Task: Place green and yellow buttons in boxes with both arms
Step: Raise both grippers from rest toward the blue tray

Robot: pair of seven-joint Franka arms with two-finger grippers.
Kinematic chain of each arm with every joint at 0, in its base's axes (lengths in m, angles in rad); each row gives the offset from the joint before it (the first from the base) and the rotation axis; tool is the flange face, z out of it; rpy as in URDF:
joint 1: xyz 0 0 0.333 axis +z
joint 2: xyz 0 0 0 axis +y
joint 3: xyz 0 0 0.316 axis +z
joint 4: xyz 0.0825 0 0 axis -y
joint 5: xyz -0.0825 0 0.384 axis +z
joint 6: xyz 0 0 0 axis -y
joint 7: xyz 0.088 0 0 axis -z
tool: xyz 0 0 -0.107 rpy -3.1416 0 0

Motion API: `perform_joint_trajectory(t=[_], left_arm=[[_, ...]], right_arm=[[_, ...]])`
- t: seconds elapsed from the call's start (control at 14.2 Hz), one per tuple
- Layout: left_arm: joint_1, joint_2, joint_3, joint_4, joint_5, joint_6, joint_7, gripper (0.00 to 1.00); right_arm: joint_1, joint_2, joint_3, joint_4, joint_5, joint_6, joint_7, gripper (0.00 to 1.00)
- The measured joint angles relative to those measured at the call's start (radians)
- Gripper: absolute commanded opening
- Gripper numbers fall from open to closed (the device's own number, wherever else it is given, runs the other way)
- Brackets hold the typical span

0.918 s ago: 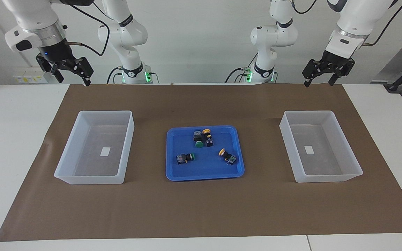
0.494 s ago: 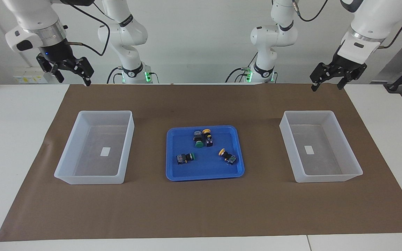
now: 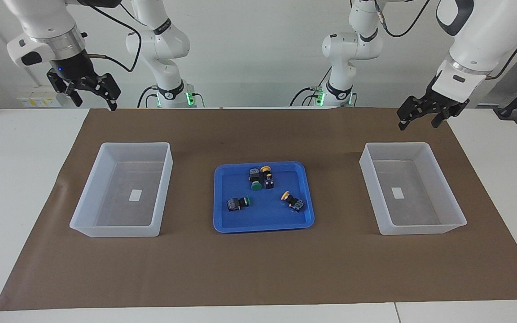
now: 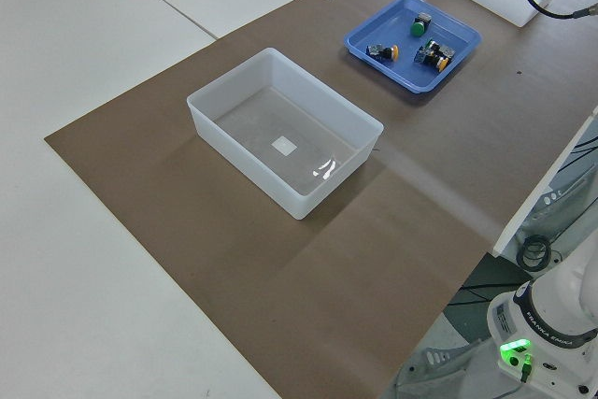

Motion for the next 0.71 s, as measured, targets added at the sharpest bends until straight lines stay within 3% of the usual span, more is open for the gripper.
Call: perform_joint_trajectory(t=[0.49,0.71], left_arm=[[0.0,-0.023,0.0,-0.029,0.0,0.006,0.0,1.0],[0.0,-0.023,-0.001,-0.031,0.0,0.016,0.0,1.0]], right_arm=[[0.041,0.002,0.007,-0.025,0.0,0.059,0.022,1.0],[0.125,0.011,0.01,-0.099,0.0,0.188,0.152,1.0]])
